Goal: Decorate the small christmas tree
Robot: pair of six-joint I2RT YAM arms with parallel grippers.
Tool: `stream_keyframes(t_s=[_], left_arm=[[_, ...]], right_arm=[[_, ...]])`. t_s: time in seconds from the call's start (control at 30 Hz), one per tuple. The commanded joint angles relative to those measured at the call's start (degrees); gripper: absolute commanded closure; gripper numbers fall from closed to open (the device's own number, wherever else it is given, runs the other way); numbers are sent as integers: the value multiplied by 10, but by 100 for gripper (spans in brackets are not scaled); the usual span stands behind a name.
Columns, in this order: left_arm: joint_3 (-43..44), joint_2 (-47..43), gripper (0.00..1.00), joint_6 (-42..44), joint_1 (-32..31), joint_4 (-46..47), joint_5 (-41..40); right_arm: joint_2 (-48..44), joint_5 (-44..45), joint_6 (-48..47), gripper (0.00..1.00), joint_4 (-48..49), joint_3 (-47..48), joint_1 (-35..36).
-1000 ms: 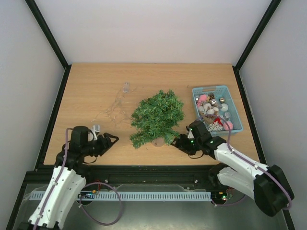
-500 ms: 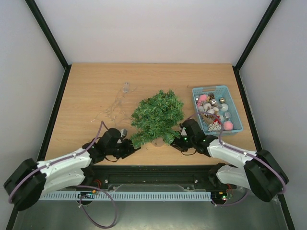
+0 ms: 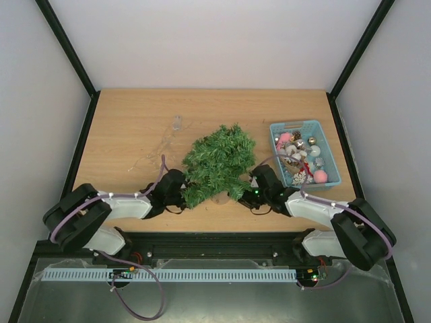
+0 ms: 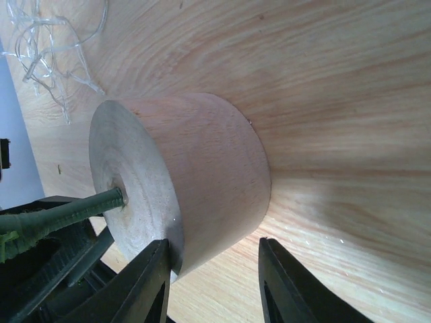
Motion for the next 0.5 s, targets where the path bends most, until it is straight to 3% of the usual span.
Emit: stream_keyframes(t_s=[0.0,0.47], left_arm=[[21,36,64,1,-1,53,-15],[88,146,69,51,50,63,-3]], right_arm=[[37,15,-14,63,14,21,2],[128,22,-79,63,9,97,-38]])
